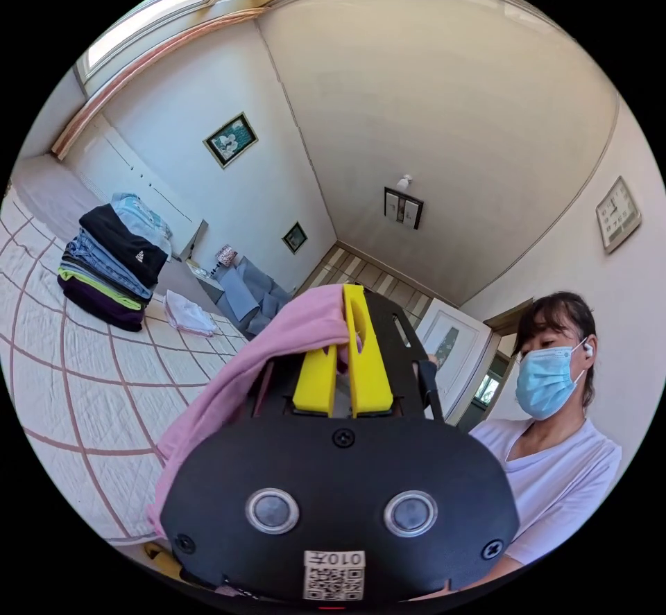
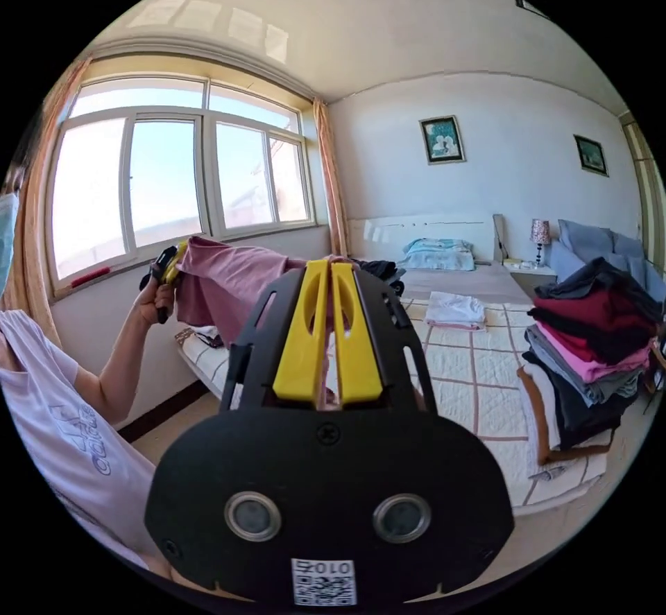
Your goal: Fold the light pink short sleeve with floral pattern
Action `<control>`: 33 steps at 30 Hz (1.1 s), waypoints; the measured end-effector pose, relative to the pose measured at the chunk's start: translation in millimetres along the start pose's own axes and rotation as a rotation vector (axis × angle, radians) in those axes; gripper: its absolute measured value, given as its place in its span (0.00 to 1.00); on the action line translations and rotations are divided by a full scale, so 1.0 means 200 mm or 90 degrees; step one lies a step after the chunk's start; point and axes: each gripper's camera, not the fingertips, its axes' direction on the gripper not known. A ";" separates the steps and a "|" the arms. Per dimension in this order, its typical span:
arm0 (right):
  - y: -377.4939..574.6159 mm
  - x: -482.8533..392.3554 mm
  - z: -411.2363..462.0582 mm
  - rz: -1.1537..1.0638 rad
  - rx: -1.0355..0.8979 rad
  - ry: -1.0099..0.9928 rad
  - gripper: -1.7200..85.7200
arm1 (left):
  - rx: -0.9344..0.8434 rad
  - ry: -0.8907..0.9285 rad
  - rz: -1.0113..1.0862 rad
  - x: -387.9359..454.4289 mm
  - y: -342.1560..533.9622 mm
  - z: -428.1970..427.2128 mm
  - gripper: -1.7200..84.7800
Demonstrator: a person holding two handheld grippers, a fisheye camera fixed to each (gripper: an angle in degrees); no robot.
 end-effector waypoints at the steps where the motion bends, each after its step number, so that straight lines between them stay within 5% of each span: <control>1: 0.00 0.01 0.05 0.003 -0.023 0.011 0.04 | -0.015 -0.006 -0.009 0.00 0.00 0.04 0.09; 3: 0.01 0.14 0.28 0.060 -0.151 -0.007 0.05 | -0.042 -0.003 -0.032 -0.02 -0.01 0.13 0.09; 9: 0.08 0.01 0.47 -0.004 -0.247 0.042 0.15 | -0.111 -0.023 0.035 0.21 -0.05 0.35 0.09; 14: 0.15 -0.12 0.43 -0.039 -0.161 -0.023 0.19 | -0.102 -0.006 0.059 0.35 -0.13 0.45 0.09; 27: 0.39 -0.48 0.51 -0.134 -0.227 -0.142 0.22 | -0.159 0.077 0.195 0.90 -0.53 0.61 0.09; 33: 0.47 -0.65 0.41 -0.210 -0.158 -0.217 0.23 | -0.141 0.088 0.236 1.09 -0.62 0.54 0.09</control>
